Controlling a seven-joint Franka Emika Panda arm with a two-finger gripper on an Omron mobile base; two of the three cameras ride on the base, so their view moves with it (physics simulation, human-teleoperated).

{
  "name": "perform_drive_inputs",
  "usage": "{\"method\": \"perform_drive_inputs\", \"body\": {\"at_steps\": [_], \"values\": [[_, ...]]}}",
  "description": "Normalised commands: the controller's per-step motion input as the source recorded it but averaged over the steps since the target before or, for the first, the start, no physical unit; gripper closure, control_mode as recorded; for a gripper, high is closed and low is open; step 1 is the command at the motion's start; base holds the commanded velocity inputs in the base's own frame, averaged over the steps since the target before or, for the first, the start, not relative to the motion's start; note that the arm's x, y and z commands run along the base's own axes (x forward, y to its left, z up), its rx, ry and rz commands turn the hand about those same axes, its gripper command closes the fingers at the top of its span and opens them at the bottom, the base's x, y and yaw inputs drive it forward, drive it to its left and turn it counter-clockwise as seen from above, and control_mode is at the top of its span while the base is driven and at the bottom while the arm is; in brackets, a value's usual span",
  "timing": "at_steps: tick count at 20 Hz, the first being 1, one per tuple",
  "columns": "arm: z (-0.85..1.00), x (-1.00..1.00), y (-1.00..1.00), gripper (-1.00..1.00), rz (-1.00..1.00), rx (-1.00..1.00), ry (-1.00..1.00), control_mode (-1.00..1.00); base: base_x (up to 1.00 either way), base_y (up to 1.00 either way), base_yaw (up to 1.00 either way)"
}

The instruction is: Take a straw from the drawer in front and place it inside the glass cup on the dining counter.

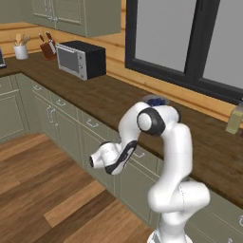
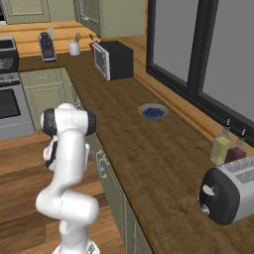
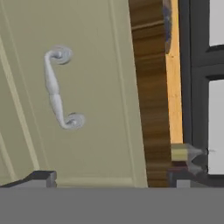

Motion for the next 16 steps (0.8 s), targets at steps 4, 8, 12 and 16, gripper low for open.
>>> {"method": "perform_drive_inputs", "body": {"at_steps": [4,8,12,16], "values": [[-0.23,0.39,-0.17,-1.0,-0.09,-0.09,0.0,-1.0,0.0,0.0,0.0],[-0.12,0.44,-0.26,-1.0,-0.07,-0.04,0.0,-1.0,0.0,0.0,0.0],[-0.16,0.38,-0.31,-1.0,0.0,0.0,0.0,-1.0,0.0,0.0,0.0],[-0.27,0.28,-0.31,-1.0,0.0,0.0,0.03,-1.0,0.0,0.0,0.0]]}}
